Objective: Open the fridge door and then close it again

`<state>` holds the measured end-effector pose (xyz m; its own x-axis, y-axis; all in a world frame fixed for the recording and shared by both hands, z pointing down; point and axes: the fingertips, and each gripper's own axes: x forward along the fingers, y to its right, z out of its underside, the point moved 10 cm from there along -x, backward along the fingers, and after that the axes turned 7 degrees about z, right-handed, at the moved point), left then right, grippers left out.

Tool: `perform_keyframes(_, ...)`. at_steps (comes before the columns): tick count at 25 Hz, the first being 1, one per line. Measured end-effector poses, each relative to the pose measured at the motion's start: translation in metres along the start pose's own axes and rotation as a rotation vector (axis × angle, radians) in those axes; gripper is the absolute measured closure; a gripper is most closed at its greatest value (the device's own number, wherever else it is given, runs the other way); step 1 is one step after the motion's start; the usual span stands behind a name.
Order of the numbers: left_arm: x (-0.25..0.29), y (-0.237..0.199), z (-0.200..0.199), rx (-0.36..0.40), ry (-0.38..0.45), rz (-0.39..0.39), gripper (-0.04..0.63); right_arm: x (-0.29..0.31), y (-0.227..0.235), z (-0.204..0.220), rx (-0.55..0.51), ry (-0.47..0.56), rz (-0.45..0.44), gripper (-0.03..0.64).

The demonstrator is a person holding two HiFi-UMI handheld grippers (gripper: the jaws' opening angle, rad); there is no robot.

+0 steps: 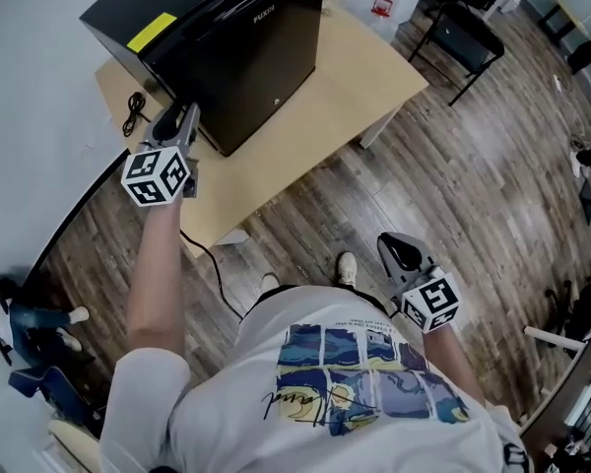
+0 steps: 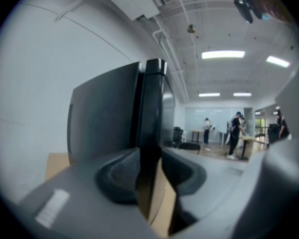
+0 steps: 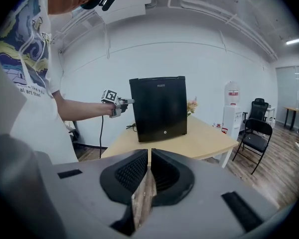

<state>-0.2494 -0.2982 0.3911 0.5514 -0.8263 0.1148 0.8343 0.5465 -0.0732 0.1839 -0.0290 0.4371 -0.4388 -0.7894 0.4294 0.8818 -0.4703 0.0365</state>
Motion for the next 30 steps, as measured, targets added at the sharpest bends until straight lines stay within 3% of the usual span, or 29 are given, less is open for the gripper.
perform_keyframes(7, -0.008, 0.032, 0.004, 0.063, -0.012, 0.006, 0.465, 0.005, 0.020, 0.004, 0.005, -0.005, -0.045, 0.591)
perform_keyframes(30, -0.010, 0.140, 0.012, 0.019, -0.032, -0.100, 0.466, 0.026, 0.078, 0.003, -0.050, 0.019, -0.198, 0.591)
